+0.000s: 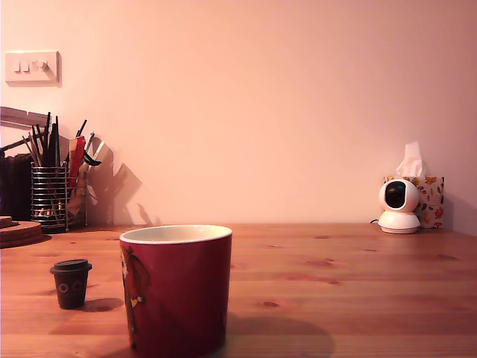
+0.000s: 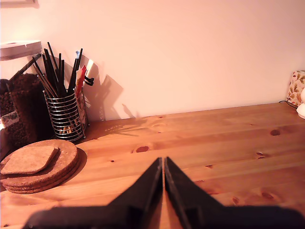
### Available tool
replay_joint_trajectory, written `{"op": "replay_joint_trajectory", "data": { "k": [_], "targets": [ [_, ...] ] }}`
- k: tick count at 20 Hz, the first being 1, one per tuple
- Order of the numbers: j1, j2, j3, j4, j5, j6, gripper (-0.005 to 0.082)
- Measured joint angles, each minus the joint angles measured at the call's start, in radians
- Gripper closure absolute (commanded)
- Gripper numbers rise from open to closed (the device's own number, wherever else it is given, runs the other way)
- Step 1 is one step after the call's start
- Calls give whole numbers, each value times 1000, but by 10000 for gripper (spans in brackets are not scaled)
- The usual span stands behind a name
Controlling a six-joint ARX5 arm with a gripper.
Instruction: Pick up the coffee capsules on the table and drop them inside the coffee cup
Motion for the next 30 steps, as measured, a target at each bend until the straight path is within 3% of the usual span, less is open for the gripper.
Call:
{"op": "replay_joint_trajectory", "data": {
  "k": [1, 6, 10, 16, 18, 19, 22, 23, 25, 26, 29, 30],
  "targets": [
    [0, -1, 1, -22, 21, 0, 788],
    [0, -8, -1, -404, 33, 0, 788],
    [0, -8, -3, -394, 41, 0, 788],
    [0, 11, -3, -388, 163, 7, 788],
    [-2, 60, -3, -388, 233, 60, 788],
    [-8, 88, -3, -388, 253, 63, 788],
    [-25, 159, -2, -400, 284, 167, 788],
    [-32, 183, -2, -408, 287, 174, 788],
    [-51, 235, 2, -427, 294, 248, 788],
    [-61, 262, 5, -440, 294, 251, 788],
    [-78, 323, 34, -476, 280, 361, 788],
    [-78, 330, 48, -479, 278, 370, 788]
  ]
}}
